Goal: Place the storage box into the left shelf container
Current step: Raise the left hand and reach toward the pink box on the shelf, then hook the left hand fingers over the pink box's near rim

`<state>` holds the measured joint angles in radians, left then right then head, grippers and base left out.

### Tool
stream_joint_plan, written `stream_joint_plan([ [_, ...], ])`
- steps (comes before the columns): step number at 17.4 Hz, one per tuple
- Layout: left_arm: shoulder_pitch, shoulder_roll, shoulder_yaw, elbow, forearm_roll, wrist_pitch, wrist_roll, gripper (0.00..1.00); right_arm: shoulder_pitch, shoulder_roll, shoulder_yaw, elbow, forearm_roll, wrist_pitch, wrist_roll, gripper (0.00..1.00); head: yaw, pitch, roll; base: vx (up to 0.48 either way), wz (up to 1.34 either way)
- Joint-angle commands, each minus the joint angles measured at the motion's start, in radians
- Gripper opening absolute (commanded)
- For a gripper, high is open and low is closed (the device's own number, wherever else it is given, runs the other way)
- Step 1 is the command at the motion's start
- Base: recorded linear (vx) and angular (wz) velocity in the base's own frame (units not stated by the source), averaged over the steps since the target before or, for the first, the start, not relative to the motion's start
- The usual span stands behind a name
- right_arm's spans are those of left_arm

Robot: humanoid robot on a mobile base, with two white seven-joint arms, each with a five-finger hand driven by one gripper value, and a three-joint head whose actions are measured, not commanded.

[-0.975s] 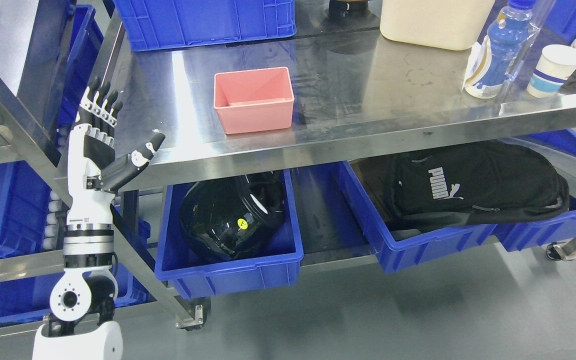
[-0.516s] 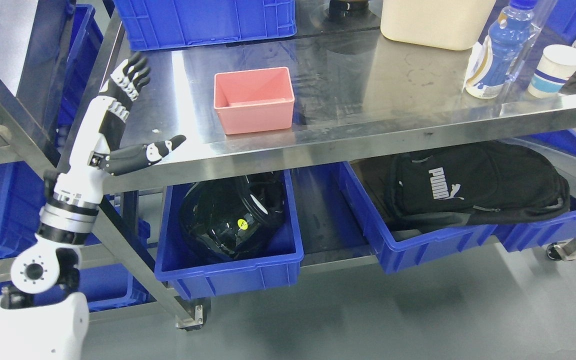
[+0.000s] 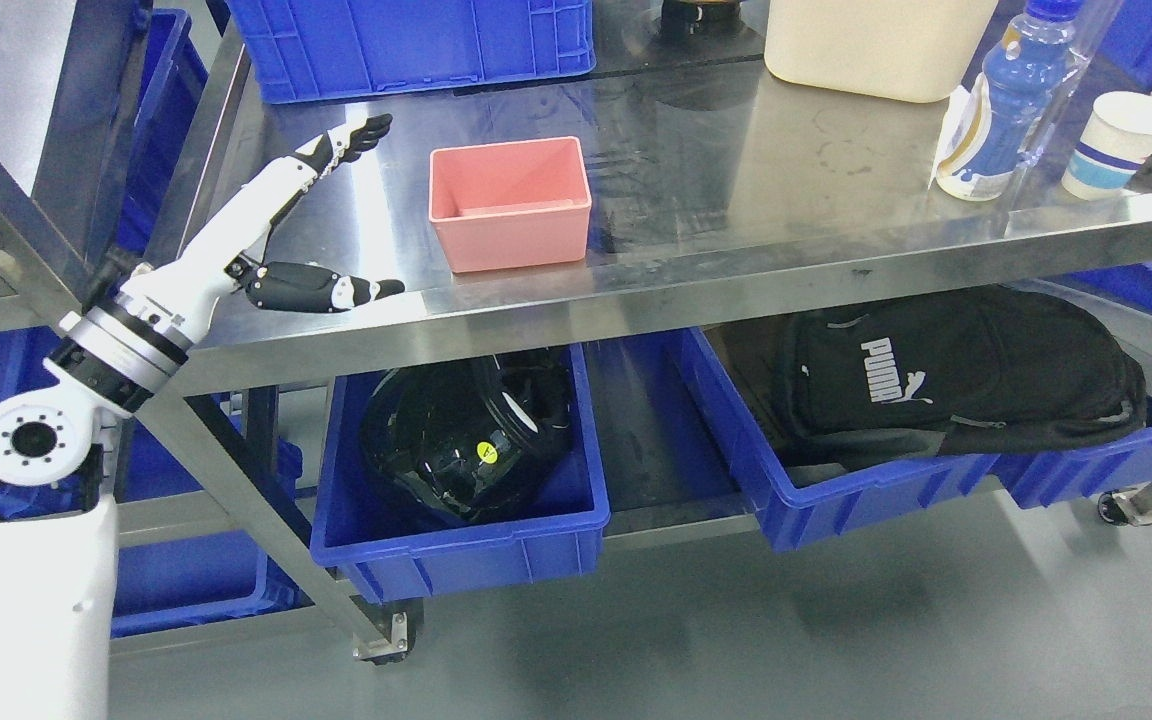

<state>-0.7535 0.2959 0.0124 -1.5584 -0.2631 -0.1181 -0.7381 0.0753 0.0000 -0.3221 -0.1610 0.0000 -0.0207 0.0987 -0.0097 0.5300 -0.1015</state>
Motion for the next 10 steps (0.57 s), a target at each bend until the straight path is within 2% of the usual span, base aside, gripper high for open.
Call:
stream_joint_plan([
  [1,-0.196,0.026,-0.222,0.109,-0.131,0.107,-0.047,0.96,0.000,-0.017,0.000,0.000,0.008,0.001,0.343,1.00,0.0000,0.000,0.000,0.078,0.05],
  [4,-0.269,-0.042,-0.302,0.153,-0.127,0.146,-0.130,0.96,0.000,-0.017,0.000,0.000,0.008,0.001,0.343,1.00,0.0000,0.000,0.000,0.097,0.04],
  [7,-0.282,-0.193,-0.305,0.152,-0.125,0.205,-0.207,0.96,0.000,-0.017,0.000,0.000,0.008,0.001,0.343,1.00,0.0000,0.000,0.000,0.129,-0.06],
  [8,-0.285,-0.222,-0.307,0.150,-0.125,0.227,-0.224,0.96,0.000,-0.017,0.000,0.000,0.008,0.001,0.343,1.00,0.0000,0.000,0.000,0.114,-0.10],
  [10,-0.280,-0.225,-0.322,0.149,-0.125,0.238,-0.269,0.94,0.000,-0.017,0.000,0.000,0.008,0.001,0.343,1.00,0.0000,0.000,0.000,0.064,-0.07],
])
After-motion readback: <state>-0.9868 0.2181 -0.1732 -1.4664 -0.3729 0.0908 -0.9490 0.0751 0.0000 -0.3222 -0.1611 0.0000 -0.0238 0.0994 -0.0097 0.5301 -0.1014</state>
